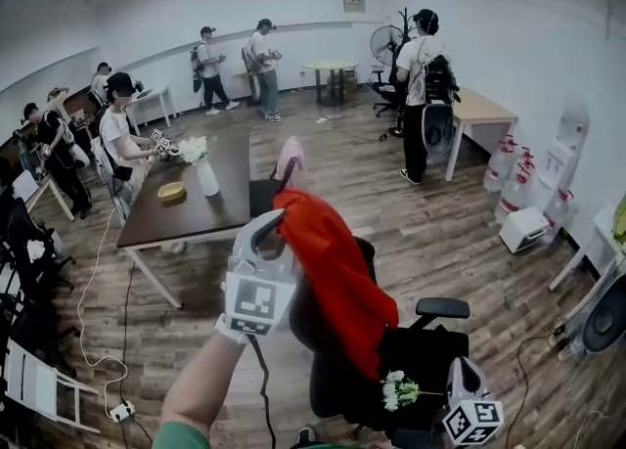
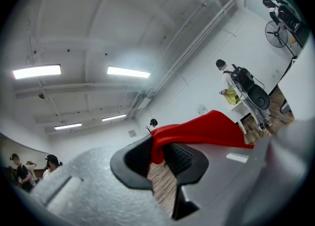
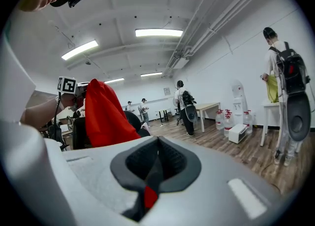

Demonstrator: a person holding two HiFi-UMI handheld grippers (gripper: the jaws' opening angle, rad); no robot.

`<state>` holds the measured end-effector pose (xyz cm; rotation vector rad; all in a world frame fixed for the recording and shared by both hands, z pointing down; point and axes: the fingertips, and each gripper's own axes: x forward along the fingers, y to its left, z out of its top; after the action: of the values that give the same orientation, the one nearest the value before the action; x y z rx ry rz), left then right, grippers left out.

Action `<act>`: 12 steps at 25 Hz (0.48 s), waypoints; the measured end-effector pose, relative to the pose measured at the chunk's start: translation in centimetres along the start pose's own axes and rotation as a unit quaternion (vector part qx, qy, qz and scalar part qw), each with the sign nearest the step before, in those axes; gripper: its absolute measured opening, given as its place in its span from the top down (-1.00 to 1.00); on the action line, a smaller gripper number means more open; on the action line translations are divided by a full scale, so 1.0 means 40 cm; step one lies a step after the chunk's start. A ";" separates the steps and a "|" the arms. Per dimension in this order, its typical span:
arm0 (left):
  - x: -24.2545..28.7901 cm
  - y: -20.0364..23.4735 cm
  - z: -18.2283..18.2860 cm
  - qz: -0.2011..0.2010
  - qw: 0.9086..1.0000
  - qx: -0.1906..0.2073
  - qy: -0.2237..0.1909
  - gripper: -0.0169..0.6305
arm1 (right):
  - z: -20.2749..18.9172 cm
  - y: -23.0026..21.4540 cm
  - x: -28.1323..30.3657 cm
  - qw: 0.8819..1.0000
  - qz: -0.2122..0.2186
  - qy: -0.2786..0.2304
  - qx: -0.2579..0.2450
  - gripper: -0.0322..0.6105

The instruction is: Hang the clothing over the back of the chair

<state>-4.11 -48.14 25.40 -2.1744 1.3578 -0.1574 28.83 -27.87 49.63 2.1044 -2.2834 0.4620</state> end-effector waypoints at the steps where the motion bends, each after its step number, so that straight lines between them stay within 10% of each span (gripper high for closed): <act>1: 0.002 0.039 -0.016 0.008 1.000 -0.009 -0.002 0.75 | -0.001 0.014 0.009 1.000 -0.003 0.001 -0.001 0.92; 12: -0.100 0.415 -0.312 0.096 0.990 -0.093 0.040 0.75 | -0.010 0.194 0.122 1.000 -0.011 0.011 -0.011 0.92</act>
<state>-23.90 -55.11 27.94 -2.1911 1.6784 -0.0453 20.69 -32.11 49.33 2.1019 -2.2401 0.4559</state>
